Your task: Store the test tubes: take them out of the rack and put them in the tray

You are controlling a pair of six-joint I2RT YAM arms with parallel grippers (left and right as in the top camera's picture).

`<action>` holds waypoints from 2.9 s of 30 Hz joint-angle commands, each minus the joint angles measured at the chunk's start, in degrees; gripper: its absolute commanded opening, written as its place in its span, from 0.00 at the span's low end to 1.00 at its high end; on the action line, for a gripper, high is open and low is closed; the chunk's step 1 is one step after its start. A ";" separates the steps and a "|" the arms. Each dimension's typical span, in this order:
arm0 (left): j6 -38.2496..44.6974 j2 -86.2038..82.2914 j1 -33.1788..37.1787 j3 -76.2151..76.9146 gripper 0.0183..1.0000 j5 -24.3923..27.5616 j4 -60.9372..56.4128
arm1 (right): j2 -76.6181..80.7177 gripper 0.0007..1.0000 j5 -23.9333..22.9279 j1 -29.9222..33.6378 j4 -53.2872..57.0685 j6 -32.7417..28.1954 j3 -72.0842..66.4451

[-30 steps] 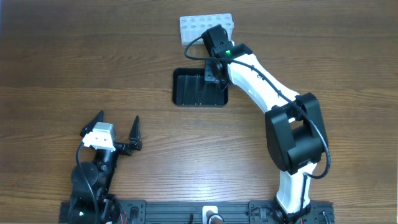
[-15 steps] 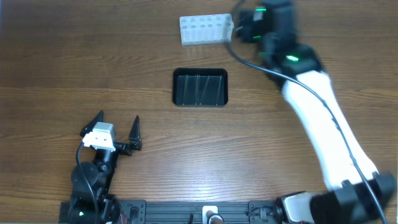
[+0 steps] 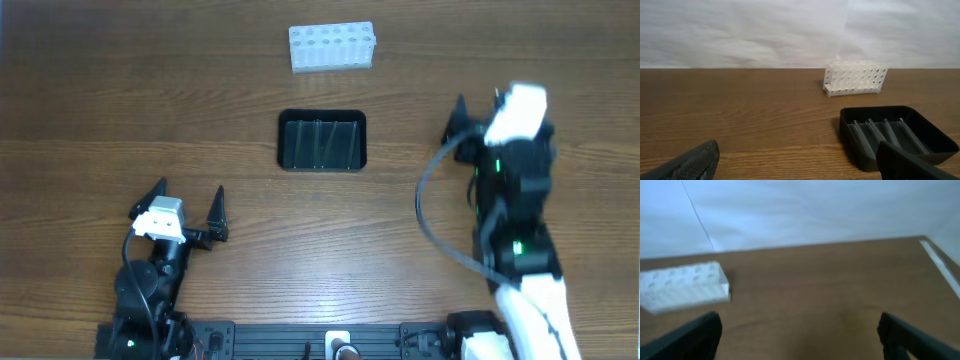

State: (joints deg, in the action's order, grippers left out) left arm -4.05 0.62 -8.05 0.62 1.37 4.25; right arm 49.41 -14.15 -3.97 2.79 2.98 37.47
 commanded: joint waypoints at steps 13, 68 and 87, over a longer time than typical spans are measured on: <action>0.63 -0.46 0.35 -0.28 1.00 0.72 0.13 | -34.58 0.99 -2.45 3.13 -1.57 -0.50 -26.75; 0.63 -0.46 0.35 -0.28 1.00 0.72 0.13 | -49.03 0.99 11.76 3.15 1.31 -4.74 -37.22; 0.63 -0.46 0.35 -0.28 1.00 0.72 0.13 | -48.59 0.99 11.54 3.15 1.31 -4.79 -37.18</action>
State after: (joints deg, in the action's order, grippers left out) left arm -4.03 0.62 -8.05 0.62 1.39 4.25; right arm 0.91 -3.49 -1.15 3.86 -1.61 0.62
